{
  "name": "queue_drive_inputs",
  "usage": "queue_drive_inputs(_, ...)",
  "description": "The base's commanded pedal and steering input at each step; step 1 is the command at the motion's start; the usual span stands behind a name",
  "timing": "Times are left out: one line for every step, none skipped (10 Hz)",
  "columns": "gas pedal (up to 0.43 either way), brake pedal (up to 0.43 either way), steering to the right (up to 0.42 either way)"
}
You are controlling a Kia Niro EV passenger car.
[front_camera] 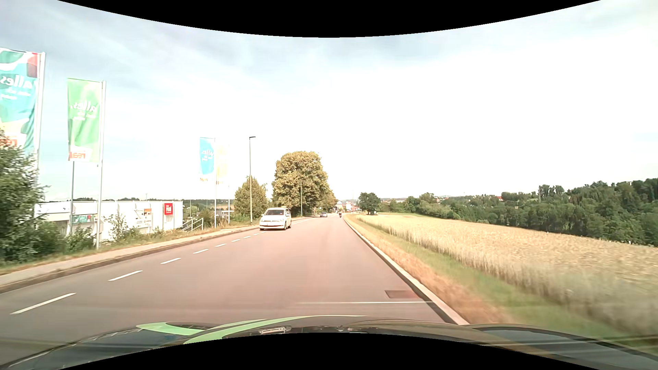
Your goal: Follow the waypoints while adhering to traffic rules and regulations
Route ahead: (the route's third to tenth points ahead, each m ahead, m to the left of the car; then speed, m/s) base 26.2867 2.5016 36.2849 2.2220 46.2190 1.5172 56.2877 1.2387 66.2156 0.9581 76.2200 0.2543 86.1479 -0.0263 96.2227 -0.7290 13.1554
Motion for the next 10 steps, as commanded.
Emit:
queue_drive_inputs(0.000, 0.000, 0.000)
queue_drive_inputs(0.000, 0.000, 0.000)
queue_drive_inputs(0.000, 0.000, 0.001)
queue_drive_inputs(0.000, 0.000, 0.000)
queue_drive_inputs(0.000, 0.000, 0.000)
queue_drive_inputs(0.000, 0.000, 0.001)
queue_drive_inputs(0.000, 0.000, 0.001)
queue_drive_inputs(0.000, 0.000, 0.001)
queue_drive_inputs(0.000, 0.000, 0.001)
queue_drive_inputs(0.000, 0.000, 0.000)
